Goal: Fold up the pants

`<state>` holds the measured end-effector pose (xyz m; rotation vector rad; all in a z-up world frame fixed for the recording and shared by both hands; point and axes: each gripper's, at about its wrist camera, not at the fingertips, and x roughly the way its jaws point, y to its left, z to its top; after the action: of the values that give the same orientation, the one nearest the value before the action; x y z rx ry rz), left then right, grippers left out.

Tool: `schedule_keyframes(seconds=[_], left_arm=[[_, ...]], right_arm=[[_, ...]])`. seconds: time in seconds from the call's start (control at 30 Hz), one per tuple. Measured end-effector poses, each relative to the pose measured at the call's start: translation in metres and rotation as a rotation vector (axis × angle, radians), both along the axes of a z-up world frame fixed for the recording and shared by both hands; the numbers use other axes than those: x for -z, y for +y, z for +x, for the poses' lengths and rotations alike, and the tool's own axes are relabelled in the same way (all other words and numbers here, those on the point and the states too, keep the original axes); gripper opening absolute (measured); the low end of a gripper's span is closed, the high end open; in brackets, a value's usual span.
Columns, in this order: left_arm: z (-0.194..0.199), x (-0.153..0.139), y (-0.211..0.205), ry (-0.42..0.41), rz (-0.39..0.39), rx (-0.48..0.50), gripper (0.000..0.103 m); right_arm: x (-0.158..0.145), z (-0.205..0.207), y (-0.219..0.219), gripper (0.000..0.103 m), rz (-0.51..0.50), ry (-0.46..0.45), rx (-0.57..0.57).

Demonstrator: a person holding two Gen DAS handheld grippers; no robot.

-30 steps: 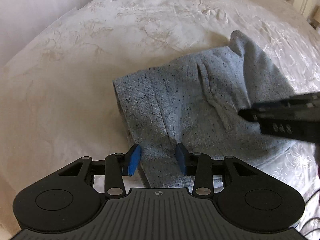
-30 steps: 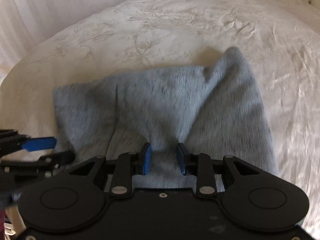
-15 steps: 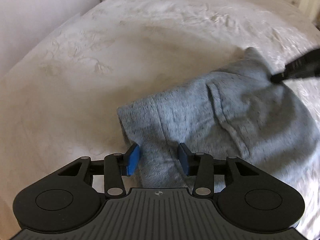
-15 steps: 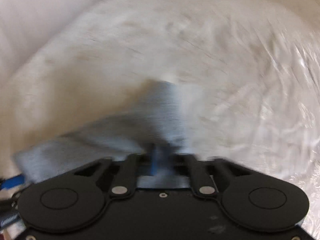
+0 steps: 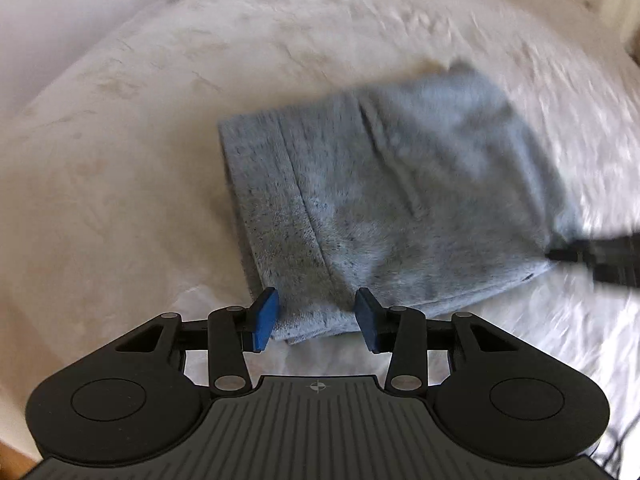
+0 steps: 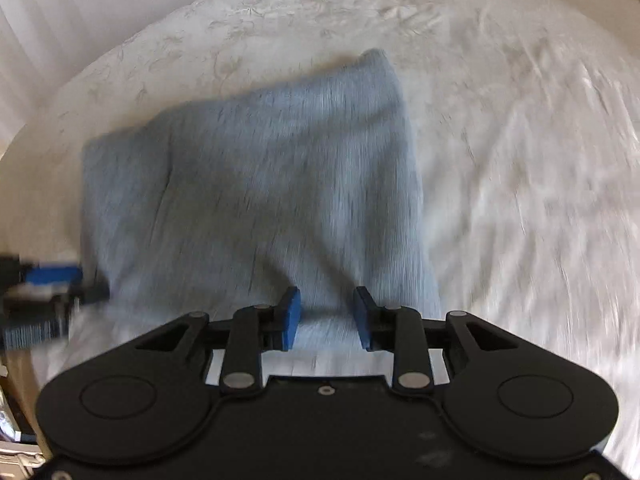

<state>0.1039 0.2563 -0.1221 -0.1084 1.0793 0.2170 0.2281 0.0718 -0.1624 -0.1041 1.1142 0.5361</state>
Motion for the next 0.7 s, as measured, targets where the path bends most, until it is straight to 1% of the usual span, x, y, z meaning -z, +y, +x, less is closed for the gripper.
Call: schedule_keyframes(seconds=[0.03, 0.1, 0.17, 0.2, 0.23, 0.3, 0.33, 0.37, 0.4, 0.47, 0.5, 0.6, 0.7], left_arm=[[-0.003, -0.008, -0.003, -0.016, 0.003, -0.017, 0.041], [-0.008, -0.022, -0.007, -0.044, -0.007, -0.055, 0.041], [-0.013, -0.037, -0.015, -0.073, -0.015, -0.097, 0.042], [-0.014, -0.044, -0.018, -0.081, -0.014, -0.115, 0.042], [-0.014, -0.049, -0.021, -0.089, -0.009, -0.133, 0.043], [-0.021, -0.061, -0.027, -0.116, 0.003, -0.165, 0.044], [-0.022, -0.065, -0.030, -0.135, 0.009, -0.183, 0.045], [-0.027, -0.072, -0.033, -0.152, 0.012, -0.198, 0.046], [-0.030, -0.079, -0.037, -0.165, 0.011, -0.211, 0.047], [-0.037, -0.093, -0.045, -0.192, 0.005, -0.231, 0.053], [-0.039, -0.098, -0.048, -0.205, 0.005, -0.238, 0.055], [-0.051, -0.114, -0.062, -0.236, 0.033, -0.254, 0.059], [-0.065, -0.127, -0.077, -0.264, 0.085, -0.264, 0.062]], right_arm=[[-0.006, -0.006, -0.006, 0.047, 0.013, -0.002, 0.015], [-0.021, -0.021, -0.016, 0.050, 0.041, -0.029, 0.034], [-0.039, -0.035, -0.023, 0.053, 0.080, -0.074, 0.028], [-0.050, -0.040, -0.027, 0.061, 0.095, -0.105, 0.022], [-0.061, -0.046, -0.029, 0.066, 0.110, -0.141, 0.015], [-0.083, -0.054, -0.035, 0.088, 0.142, -0.206, -0.002], [-0.095, -0.060, -0.039, 0.095, 0.164, -0.245, -0.014], [-0.107, -0.061, -0.039, 0.097, 0.180, -0.272, -0.024], [-0.119, -0.068, -0.041, 0.102, 0.196, -0.297, -0.034], [-0.139, -0.078, -0.049, 0.103, 0.223, -0.327, -0.038], [-0.147, -0.082, -0.053, 0.103, 0.239, -0.328, -0.035], [-0.161, -0.092, -0.066, 0.103, 0.266, -0.287, 0.007], [-0.162, -0.097, -0.072, 0.103, 0.237, -0.232, 0.051]])
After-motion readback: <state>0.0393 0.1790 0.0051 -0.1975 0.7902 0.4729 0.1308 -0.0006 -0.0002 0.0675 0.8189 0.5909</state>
